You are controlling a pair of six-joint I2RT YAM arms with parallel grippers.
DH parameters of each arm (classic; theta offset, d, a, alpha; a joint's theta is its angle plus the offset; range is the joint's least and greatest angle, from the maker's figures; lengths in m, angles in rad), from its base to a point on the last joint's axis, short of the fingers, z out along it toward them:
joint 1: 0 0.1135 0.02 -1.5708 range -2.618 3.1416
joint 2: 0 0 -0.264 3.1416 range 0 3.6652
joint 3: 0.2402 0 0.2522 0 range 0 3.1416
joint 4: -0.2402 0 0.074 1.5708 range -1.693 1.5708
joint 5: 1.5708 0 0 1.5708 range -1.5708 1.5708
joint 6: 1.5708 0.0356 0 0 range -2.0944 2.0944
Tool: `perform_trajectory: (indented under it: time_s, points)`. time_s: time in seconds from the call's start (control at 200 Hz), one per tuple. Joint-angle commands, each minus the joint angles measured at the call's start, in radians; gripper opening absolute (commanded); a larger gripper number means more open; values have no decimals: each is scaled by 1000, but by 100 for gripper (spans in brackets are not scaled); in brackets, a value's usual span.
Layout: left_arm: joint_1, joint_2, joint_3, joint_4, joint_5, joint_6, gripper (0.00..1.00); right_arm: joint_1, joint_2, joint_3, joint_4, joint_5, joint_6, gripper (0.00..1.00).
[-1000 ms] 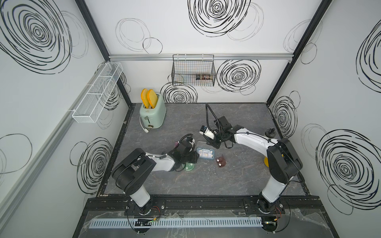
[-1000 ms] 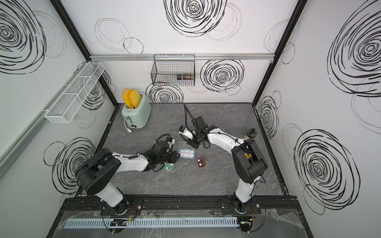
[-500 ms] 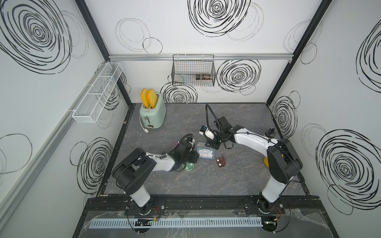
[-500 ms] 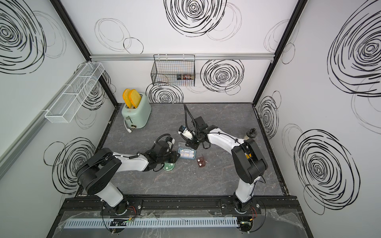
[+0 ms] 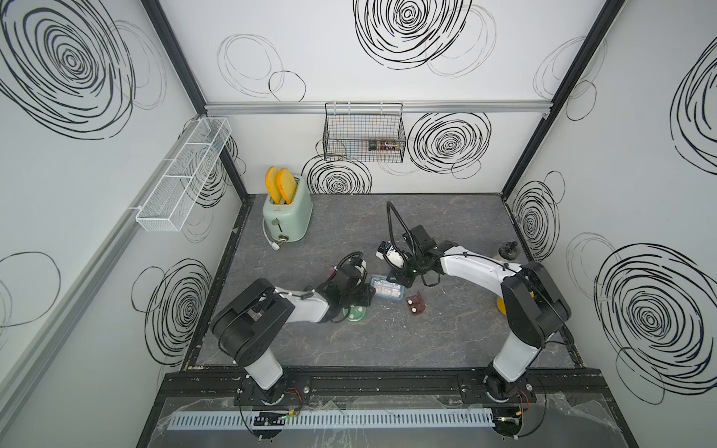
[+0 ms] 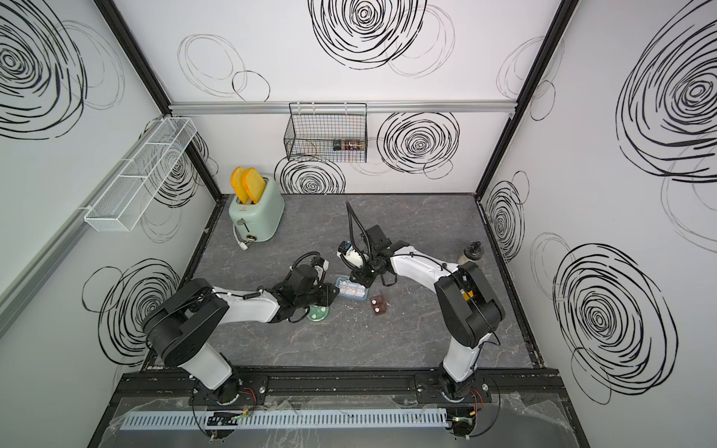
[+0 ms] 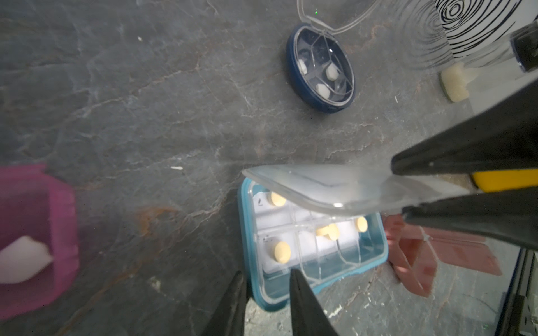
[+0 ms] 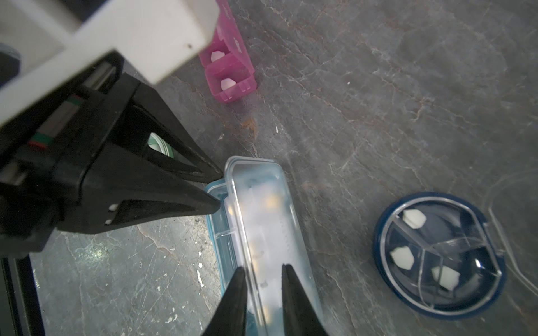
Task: Close pillboxes
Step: Close the pillbox at the center of the board.
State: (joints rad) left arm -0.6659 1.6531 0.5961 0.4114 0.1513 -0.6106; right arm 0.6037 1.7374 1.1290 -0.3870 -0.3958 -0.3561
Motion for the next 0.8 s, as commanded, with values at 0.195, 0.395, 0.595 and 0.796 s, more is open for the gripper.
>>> perform_trajectory:
  time_s: [0.195, 0.395, 0.595, 0.796]
  points:
    - [0, 6, -32, 57, -15, -14, 31, 31, -43, -71, 29, -43, 49, 31]
    - [0, 5, -41, 65, -21, -12, 32, 32, -67, -108, 62, -66, 77, 38]
    - [2, 15, -50, 72, -24, -6, 36, 27, -30, -117, 80, -56, 104, 40]
    - [2, -56, -68, 6, -64, 26, 41, 28, 6, -104, 89, -49, 134, 36]
